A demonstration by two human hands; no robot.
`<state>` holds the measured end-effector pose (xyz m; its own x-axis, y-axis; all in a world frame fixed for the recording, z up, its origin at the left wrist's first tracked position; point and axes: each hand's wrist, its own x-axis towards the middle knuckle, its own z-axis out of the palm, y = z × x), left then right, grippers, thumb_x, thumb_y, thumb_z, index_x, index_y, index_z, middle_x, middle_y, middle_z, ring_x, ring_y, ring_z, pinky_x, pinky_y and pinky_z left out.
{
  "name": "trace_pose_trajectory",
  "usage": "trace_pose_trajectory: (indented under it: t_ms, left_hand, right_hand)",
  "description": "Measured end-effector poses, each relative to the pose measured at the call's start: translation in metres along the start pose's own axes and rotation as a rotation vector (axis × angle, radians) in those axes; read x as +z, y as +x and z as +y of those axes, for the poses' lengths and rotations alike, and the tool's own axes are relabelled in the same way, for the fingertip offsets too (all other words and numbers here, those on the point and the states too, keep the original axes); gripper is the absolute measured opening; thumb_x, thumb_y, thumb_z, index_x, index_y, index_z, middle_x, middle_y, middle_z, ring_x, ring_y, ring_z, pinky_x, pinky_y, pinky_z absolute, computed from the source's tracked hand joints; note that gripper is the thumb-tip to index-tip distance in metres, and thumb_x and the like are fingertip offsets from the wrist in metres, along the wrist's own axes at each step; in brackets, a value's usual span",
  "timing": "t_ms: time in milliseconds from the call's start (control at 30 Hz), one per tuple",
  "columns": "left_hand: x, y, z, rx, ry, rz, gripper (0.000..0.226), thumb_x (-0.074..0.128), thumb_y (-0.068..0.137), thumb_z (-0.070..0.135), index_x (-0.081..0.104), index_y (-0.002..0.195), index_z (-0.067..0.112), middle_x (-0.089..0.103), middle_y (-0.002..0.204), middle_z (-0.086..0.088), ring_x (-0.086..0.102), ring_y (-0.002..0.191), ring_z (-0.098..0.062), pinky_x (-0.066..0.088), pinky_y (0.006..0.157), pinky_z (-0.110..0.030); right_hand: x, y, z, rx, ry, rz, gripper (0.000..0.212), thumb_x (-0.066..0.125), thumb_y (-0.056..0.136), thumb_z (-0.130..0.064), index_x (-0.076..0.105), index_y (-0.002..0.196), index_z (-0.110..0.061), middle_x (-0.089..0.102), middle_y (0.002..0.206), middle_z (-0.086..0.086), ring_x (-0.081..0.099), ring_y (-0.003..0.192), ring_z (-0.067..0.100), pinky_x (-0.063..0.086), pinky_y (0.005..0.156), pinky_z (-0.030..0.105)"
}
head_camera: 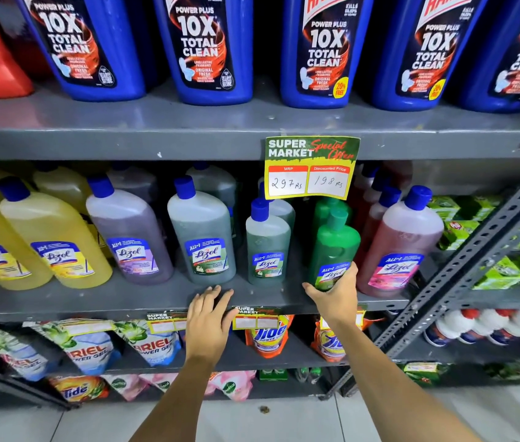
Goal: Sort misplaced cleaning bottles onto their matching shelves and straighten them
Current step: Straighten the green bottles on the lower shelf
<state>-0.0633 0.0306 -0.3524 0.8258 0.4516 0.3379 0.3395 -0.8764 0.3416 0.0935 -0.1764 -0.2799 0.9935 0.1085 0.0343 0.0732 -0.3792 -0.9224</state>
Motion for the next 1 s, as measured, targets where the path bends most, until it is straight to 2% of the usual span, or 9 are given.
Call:
trace_pose_trajectory:
  t_ms: [200, 333, 433, 500, 567, 667, 733, 900, 1000]
  left_hand:
    - [0.0, -0.001, -0.001, 0.012, 0.001, 0.009, 0.062, 0.02, 0.102, 0.053, 0.065, 0.123, 0.015, 0.062, 0.126, -0.011, 0.05, 0.118, -0.031, 0.028, 0.106, -0.043]
    - [-0.001, 0.001, -0.001, 0.03, 0.028, 0.005, 0.063, 0.019, 0.102, 0.052, 0.064, 0.124, 0.015, 0.062, 0.126, -0.011, 0.049, 0.118, -0.03, 0.027, 0.106, -0.041]
    - [-0.007, -0.001, -0.002, 0.069, 0.073, -0.015, 0.067, 0.014, 0.102, 0.054, 0.063, 0.125, 0.014, 0.059, 0.129, -0.012, 0.05, 0.121, -0.032, 0.027, 0.107, -0.043]
    - [-0.013, -0.005, -0.001, 0.099, 0.099, 0.01, 0.063, 0.018, 0.102, 0.052, 0.062, 0.126, 0.013, 0.055, 0.134, -0.012, 0.045, 0.128, -0.031, 0.026, 0.11, -0.047]
    - [-0.028, -0.011, 0.002, 0.099, 0.1, 0.079, 0.054, 0.028, 0.1, 0.048, 0.059, 0.128, 0.014, 0.049, 0.14, -0.014, 0.038, 0.134, -0.031, 0.026, 0.111, -0.051]
    - [-0.069, -0.015, 0.005, 0.134, 0.075, 0.211, 0.051, 0.03, 0.102, 0.046, 0.057, 0.131, 0.014, 0.046, 0.144, -0.013, 0.035, 0.137, -0.03, 0.025, 0.111, -0.052]
    - [-0.109, -0.013, 0.002, 0.157, 0.073, 0.32, 0.047, 0.032, 0.102, 0.043, 0.055, 0.132, 0.015, 0.046, 0.144, -0.011, 0.036, 0.137, -0.028, 0.024, 0.112, -0.05]
    - [-0.229, 0.011, 0.002, 0.172, 0.091, 0.631, 0.038, 0.042, 0.098, 0.03, 0.06, 0.126, 0.011, 0.051, 0.14, -0.012, 0.043, 0.132, -0.028, 0.026, 0.112, -0.044]
    - [-0.288, 0.018, 0.001, 0.148, 0.134, 0.747, 0.038, 0.046, 0.096, 0.028, 0.061, 0.126, 0.01, 0.05, 0.141, -0.012, 0.042, 0.133, -0.028, 0.022, 0.114, -0.04]
  right_hand:
    - [0.003, -0.001, 0.001, 0.004, 0.006, 0.025, 0.081, 0.088, 0.064, -0.016, 0.035, 0.125, -0.02, 0.059, 0.116, 0.0, 0.061, 0.096, 0.018, 0.045, 0.083, 0.029]
    - [0.001, 0.001, 0.002, -0.009, 0.002, 0.001, 0.082, 0.088, 0.065, -0.013, 0.035, 0.127, -0.018, 0.057, 0.121, 0.003, 0.06, 0.099, 0.017, 0.048, 0.089, 0.031]
    - [-0.003, -0.007, -0.001, 0.008, 0.028, 0.043, 0.1, 0.091, 0.062, -0.021, 0.029, 0.14, -0.015, 0.054, 0.131, 0.006, 0.057, 0.116, 0.022, 0.047, 0.103, 0.039]
    - [-0.006, -0.032, -0.008, -0.004, 0.044, 0.168, 0.106, 0.09, 0.064, -0.031, 0.026, 0.147, -0.011, 0.047, 0.138, 0.01, 0.047, 0.128, 0.025, 0.038, 0.108, 0.033]
    - [-0.008, -0.07, -0.025, -0.127, 0.086, 0.256, 0.091, 0.084, 0.072, -0.033, 0.034, 0.144, -0.01, 0.05, 0.129, 0.007, 0.049, 0.123, 0.025, 0.036, 0.102, 0.027]
    - [-0.002, -0.108, -0.067, -0.4, 0.16, 0.192, 0.059, 0.074, 0.083, -0.032, 0.046, 0.133, -0.017, 0.055, 0.112, -0.002, 0.055, 0.106, 0.02, 0.047, 0.094, 0.043]
    - [0.005, -0.116, -0.113, -0.552, 0.224, 0.141, 0.046, 0.068, 0.085, -0.028, 0.05, 0.127, -0.022, 0.056, 0.105, -0.006, 0.056, 0.098, 0.02, 0.049, 0.086, 0.047]
    - [0.012, -0.122, -0.241, -0.98, 0.315, 0.069, 0.034, 0.064, 0.083, -0.014, 0.055, 0.116, -0.013, 0.059, 0.101, 0.002, 0.055, 0.088, 0.02, 0.047, 0.081, 0.031]
    - [0.014, -0.121, -0.29, -1.162, 0.273, 0.05, 0.028, 0.061, 0.084, -0.014, 0.059, 0.112, -0.008, 0.054, 0.099, -0.004, 0.054, 0.089, 0.019, 0.043, 0.085, 0.026]
